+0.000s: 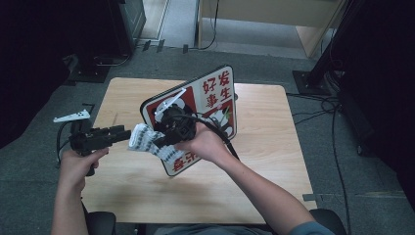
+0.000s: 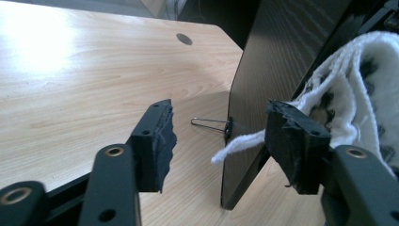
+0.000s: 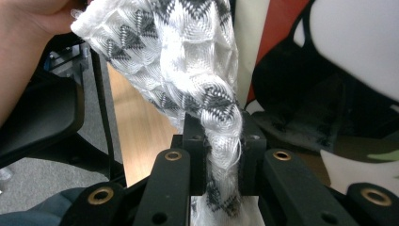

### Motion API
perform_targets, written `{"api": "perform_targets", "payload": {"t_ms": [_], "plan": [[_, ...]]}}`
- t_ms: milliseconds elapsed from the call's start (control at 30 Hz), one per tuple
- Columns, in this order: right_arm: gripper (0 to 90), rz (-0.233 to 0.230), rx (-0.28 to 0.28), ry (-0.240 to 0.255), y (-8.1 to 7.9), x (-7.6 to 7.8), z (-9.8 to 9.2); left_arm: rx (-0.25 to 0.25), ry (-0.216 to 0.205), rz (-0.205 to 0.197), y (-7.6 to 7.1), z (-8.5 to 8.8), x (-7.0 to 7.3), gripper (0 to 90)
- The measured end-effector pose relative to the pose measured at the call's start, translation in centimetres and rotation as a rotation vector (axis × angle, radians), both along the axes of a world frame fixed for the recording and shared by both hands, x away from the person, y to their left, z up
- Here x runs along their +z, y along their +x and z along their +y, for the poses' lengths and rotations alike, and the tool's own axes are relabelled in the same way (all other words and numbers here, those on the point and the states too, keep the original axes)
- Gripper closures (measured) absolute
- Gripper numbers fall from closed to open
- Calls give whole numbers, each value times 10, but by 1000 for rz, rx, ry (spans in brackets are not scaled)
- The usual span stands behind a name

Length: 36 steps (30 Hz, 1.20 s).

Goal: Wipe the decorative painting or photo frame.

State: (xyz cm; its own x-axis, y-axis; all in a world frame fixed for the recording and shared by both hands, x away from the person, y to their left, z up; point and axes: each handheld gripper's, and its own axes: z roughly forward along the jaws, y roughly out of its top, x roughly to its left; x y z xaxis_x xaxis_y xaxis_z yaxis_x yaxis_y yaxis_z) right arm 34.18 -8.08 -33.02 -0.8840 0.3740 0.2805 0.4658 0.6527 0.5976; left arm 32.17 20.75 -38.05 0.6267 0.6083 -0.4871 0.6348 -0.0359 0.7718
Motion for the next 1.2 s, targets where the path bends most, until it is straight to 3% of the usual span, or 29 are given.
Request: {"api": "perform_targets", "payload": {"t_ms": [400,567,633,1200], "plan": [[795,17,-2,-17,-4,-18,-2,-15,-4,-17,-1,-5,4,445],[795,25,-1,-18,-5,-26,-3,-45,-5,-31,-3,-8,8,492],[796,25,-4,-11,-6,-29,-4,-60,-30,-40,-4,-9,10,516],[795,40,-13,-23,-12,-53,-7,-131,-11,-52,-2,-34,23,575]]}}
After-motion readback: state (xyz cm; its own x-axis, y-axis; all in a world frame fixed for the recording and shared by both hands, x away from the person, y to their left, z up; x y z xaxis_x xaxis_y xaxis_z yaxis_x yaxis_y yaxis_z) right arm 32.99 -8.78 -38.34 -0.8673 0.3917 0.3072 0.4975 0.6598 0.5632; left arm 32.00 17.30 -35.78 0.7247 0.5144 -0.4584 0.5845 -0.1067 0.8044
